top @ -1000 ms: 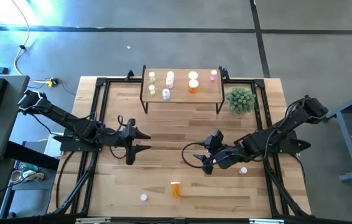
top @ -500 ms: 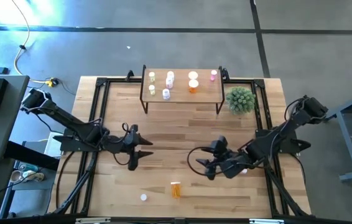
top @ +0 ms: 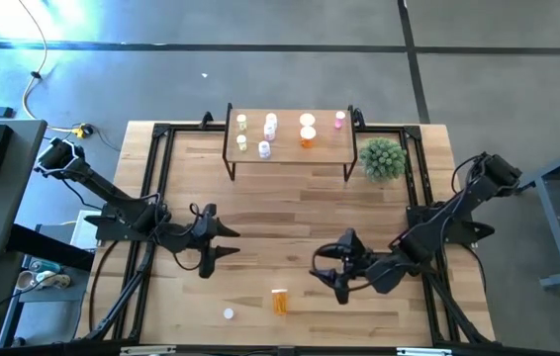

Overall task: Pick and place medicine bottles onto shelf by color
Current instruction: Put the orange pill bottle aligned with the other orange pill bottles on the shelf

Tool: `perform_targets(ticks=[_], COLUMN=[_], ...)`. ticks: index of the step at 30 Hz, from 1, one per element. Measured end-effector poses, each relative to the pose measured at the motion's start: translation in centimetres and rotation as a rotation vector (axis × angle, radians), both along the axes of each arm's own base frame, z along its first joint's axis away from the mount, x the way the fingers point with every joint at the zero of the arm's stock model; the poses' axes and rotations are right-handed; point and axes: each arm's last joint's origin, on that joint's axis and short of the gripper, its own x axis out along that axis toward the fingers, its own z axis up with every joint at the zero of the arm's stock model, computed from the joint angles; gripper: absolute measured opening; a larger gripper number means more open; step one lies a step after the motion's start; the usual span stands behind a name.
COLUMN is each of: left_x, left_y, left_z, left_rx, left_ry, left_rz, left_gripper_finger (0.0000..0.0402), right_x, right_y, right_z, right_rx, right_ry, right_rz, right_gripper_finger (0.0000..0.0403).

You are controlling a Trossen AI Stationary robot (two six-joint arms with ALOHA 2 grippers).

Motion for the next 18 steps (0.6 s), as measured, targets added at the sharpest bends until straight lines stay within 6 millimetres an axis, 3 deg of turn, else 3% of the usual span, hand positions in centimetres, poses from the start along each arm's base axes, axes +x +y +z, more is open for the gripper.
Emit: perform_targets(ticks=[7, 13, 18], left_x=[0.0, 0.0, 0.0], left_y=[0.1, 0.2, 0.3], left_z=[0.0, 0.1, 0.1], left_rx=[0.035, 0.073, 0.092], left_ry=[-0.002, -0.007, -0.012], left_rz=[0.014, 0.045, 0.076], left_gripper_finger=[0.0191, 0.0191, 0.0191], right_x=[0.2, 0.7, 2.3], right_y=[0.5, -0.4, -0.1], right_z=[2.6, 3.0, 3.2], right_rx=[-0.004, 0.069, 0.08], right_ry=[-0.029, 0.051, 0.101], right_rz=[0.033, 0.012, 0.045], right_gripper_finger=[0.0257, 0.0257, 0.0257])
